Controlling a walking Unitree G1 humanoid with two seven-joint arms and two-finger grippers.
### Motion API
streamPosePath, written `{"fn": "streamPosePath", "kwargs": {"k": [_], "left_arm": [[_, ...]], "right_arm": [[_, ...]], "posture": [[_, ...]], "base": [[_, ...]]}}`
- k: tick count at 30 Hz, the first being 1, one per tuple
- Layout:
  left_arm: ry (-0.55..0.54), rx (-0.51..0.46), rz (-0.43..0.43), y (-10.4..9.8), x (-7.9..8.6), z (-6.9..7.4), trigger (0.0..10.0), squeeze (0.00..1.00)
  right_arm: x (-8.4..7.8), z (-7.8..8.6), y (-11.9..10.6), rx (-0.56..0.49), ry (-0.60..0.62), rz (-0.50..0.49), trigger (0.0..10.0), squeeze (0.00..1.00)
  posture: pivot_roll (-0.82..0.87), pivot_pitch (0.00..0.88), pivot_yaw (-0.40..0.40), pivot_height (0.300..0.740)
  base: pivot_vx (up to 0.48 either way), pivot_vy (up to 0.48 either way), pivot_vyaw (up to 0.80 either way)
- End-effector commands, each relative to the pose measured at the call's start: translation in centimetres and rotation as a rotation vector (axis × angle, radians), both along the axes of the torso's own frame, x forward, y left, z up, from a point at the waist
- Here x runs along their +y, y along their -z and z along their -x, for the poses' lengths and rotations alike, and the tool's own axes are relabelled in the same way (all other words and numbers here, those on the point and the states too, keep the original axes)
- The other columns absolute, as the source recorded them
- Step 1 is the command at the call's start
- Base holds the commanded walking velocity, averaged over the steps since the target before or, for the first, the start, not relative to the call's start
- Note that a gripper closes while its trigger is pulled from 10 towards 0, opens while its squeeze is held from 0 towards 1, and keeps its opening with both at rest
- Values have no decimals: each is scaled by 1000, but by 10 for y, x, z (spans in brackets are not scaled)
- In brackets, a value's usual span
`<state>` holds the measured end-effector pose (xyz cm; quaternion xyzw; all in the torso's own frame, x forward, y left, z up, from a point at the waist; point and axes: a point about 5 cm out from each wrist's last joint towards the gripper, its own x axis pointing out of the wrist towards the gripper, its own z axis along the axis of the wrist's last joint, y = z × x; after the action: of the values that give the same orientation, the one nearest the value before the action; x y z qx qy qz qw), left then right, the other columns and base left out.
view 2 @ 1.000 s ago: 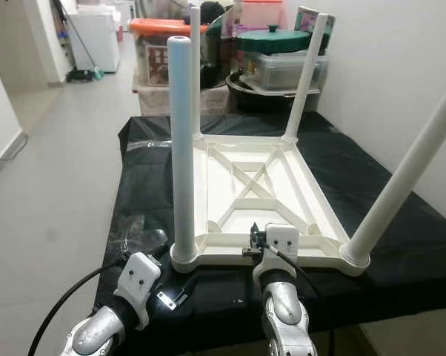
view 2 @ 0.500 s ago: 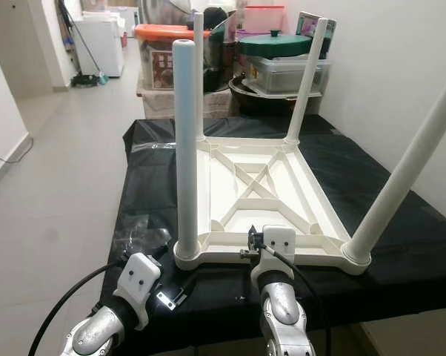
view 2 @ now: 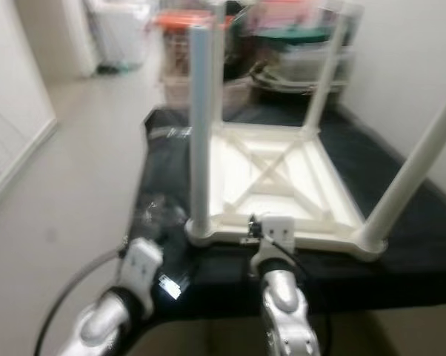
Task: Building children table
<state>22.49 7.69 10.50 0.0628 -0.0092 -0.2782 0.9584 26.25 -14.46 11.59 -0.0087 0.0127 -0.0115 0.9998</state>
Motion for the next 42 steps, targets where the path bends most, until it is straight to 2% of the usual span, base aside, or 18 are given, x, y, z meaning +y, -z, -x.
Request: {"fn": "streamPosePath", "kwargs": {"k": [1,14,34,42], "left_arm": [[-10,-6,-11,-1,3,-3,10000,0],[-9,-5,-32,0,2,-4,10000,0],[-5,0,-46,2,2,-6,10000,0],[-15,6,-33,2,3,-6,10000,0]], "right_arm": [[0,0,4,24,1,3,10000,0],[-1,0,2,11,13,10,10000,0],[2,-2,2,14,-11,-10,10000,0],[11,-3,0,6,-98,-51,10000,0]], "posture": [[81,0,-34,740],[79,0,-29,740],[84,0,-31,740],[83,0,-27,740]], "base": [[0,0,0],[0,0,0],[0,-471,0],[0,-304,0]]}}
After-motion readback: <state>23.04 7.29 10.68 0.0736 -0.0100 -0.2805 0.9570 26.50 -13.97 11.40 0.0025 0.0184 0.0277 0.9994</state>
